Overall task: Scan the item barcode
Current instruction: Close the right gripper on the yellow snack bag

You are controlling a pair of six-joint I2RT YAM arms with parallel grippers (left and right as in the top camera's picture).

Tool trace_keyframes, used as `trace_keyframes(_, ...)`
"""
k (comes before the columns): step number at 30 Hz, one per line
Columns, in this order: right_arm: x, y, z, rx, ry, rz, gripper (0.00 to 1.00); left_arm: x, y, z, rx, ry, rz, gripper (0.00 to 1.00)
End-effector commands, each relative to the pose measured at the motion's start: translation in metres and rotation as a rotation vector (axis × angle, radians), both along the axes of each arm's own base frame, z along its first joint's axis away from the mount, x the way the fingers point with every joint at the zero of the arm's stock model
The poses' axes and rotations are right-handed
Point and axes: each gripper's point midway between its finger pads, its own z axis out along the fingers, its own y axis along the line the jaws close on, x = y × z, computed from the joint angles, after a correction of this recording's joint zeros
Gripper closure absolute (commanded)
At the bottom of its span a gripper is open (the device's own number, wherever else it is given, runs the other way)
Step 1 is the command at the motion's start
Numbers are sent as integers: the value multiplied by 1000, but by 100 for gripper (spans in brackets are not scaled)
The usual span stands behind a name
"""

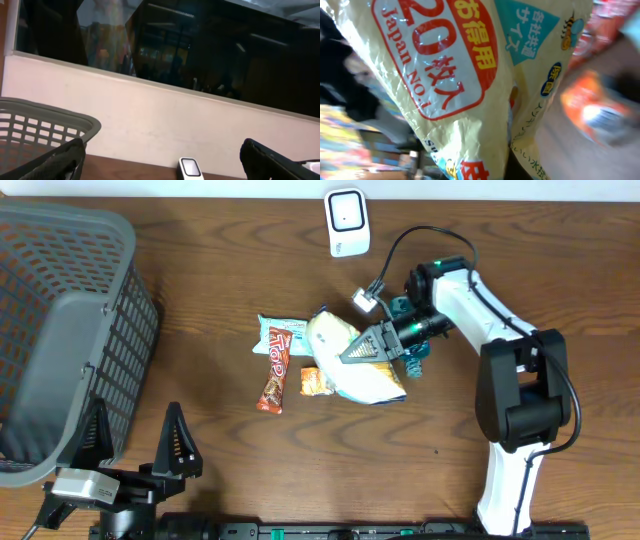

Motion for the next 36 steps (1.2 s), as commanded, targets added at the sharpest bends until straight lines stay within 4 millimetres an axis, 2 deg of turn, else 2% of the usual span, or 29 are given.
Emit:
trace_keyframes(1, 15, -19, -21, -165, -70, -1, 99, -3, -3, 5, 2, -20, -16, 1)
trace_keyframes(3, 26, -21, -33, -219, -66, -39, 99, -3, -3, 5, 2, -20, -16, 1)
trace_keyframes(5, 30, -15, -31, -191, -22, -76, 99, -3, -3, 5, 2, -20, -16, 1)
trace_keyframes(12, 15, 4, 12, 11, 195, -110, 99, -3, -3, 5, 2, -20, -16, 1)
trace_keyframes(17, -2, 1, 28, -9, 399, -130, 99, -2, -3, 2, 2, -10, -16, 1)
trace_keyframes(27, -6, -4, 28, -31, 416, -129, 99, 2, -2, -7, 1, 20, -10, 1)
trace_keyframes(32, -6, -5, 29, -34, 428, -133, 99, 6, 18, -13, -33, 39, 101, 1)
trace_keyframes(36, -7, -6, 28, -45, 434, -129, 99, 12, 37, -36, -55, 127, 212, 1)
